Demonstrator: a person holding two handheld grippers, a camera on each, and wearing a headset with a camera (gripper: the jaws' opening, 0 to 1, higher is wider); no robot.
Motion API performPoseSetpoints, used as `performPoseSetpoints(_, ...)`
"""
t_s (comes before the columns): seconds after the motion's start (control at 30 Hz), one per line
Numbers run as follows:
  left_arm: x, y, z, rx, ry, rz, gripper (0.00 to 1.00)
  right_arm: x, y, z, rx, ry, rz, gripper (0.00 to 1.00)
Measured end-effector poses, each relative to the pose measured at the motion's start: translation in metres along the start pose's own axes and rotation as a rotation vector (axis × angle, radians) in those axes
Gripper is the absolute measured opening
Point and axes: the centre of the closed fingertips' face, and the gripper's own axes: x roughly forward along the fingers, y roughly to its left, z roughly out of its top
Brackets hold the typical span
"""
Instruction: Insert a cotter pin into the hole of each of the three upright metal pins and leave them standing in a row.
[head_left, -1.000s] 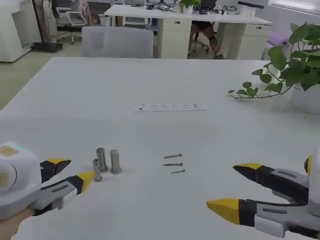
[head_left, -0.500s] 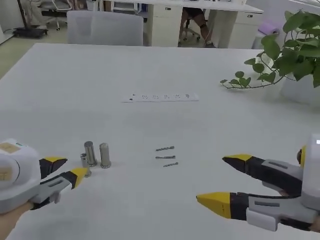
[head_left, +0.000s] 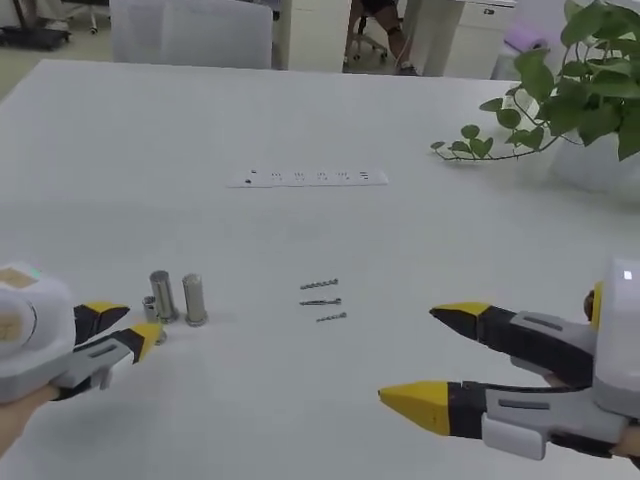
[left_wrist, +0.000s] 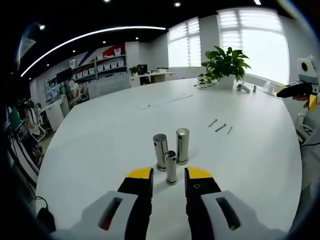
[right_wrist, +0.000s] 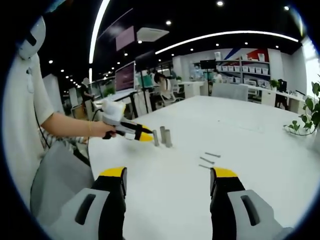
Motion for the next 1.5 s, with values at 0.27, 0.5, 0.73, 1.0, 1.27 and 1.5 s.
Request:
performPoseSetpoints(0.27, 0.011, 0.001, -0.004, 0.026, 0.014, -0.007, 0.18, 0.002, -0.002, -0.005, -0.006, 0.024, -0.001, 0.69)
performPoseSetpoints(0.5, 0.013, -0.003, -0.001, 0.018, -0.005, -0.037, 0.12, 0.001, -0.007, -0.011, -0.015, 0.053, -0.008, 0.70)
performPoseSetpoints(0.73, 0.014, -0.005, -0.002, 0.009, 0.004, -0.043, 0.08, 0.000, -0.008, -0.017, -0.019, 0.075, -0.009, 0.71)
performPoseSetpoints(1.0, 0.015, -0.004, -0.003, -0.019, 0.005, -0.022, 0.07, 0.000, -0.009, -0.019, -0.009, 0.075, -0.011, 0.71)
performPoseSetpoints(1.27, 0.013, -0.006, -0.003, -0.059, -0.005, 0.056, 0.07, 0.001, -0.009, -0.020, -0.006, 0.068, -0.016, 0.71)
performPoseSetpoints(1.5, 0.009, -0.011, -0.005, -0.112, 0.000, 0.100, 0.07, 0.004, -0.006, -0.017, -0.009, 0.053, -0.009, 0.70)
